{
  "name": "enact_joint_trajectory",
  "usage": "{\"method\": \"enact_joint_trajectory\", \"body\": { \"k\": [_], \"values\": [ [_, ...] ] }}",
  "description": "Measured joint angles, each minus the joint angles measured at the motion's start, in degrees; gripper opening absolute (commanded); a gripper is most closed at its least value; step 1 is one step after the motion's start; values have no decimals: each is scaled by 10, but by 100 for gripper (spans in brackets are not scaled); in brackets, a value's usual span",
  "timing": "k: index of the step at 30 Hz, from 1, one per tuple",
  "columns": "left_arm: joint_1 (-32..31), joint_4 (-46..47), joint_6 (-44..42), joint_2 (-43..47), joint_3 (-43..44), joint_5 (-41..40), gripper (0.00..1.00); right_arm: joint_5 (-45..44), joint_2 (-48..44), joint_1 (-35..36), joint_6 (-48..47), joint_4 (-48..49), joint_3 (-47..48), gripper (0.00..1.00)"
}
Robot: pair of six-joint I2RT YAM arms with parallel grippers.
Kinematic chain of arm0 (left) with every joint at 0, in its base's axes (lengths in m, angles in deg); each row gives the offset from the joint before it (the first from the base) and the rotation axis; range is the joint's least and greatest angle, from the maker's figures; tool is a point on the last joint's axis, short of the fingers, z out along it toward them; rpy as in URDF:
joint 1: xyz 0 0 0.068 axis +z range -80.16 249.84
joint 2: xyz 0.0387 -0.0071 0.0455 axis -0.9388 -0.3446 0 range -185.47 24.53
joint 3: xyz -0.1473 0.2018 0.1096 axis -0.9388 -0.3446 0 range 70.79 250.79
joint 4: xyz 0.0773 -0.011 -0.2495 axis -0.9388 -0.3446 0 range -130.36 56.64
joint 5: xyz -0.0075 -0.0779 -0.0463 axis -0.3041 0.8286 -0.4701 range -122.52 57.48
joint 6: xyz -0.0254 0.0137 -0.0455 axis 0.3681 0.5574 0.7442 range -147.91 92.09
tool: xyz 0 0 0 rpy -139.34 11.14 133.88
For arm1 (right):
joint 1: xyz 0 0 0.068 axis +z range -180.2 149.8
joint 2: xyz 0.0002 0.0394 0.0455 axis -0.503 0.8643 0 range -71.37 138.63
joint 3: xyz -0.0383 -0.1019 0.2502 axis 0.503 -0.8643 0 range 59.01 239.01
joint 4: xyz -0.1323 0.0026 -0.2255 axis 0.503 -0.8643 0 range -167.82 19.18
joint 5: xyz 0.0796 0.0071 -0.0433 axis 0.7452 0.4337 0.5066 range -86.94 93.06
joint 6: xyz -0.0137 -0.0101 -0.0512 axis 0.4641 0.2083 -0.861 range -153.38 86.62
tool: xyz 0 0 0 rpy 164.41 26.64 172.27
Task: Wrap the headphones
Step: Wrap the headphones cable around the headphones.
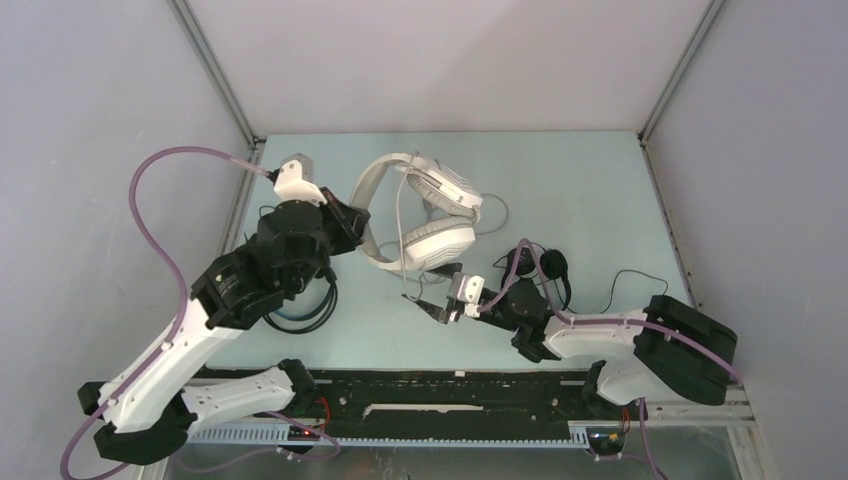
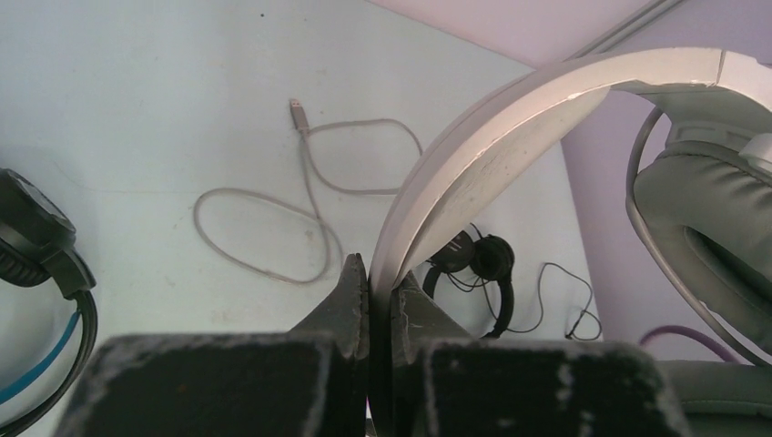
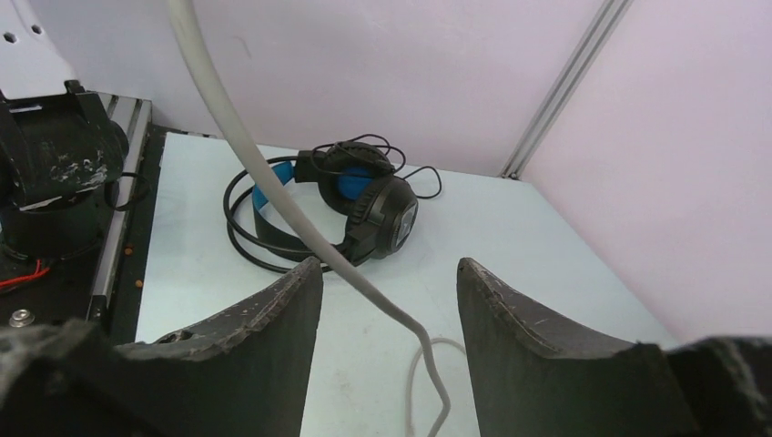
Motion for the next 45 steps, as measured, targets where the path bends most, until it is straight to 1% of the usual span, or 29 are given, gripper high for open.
{"method": "enact_joint_trajectory", "body": {
  "k": [9,12,17,18,20,23,31,36,41,45],
  "values": [
    [0,-4,15,18,9,23,0,32,97,-12,16,90,0,57],
    [0,-4,19,23,9,27,0,35,124,-15,22,104,1,53],
    [0,-5,19,27,9,37,0,35,158,-21,40,125,2,36],
    [0,-5,19,28,9,40,0,35,162,-22,43,126,3,30],
    [0,-5,19,29,9,49,0,35,171,-26,53,135,3,14],
    [0,-5,21,34,9,62,0,32,181,-32,66,140,4,1],
    [0,-5,15,50,9,65,0,18,182,-45,97,154,4,0],
    [0,-5,-2,53,13,86,0,3,180,-46,108,158,-5,0],
    [1,-5,-51,55,26,134,0,-13,148,-51,120,158,-22,0],
    [1,-6,-106,55,27,192,0,-12,99,-76,146,137,-30,0]
  ]
}}
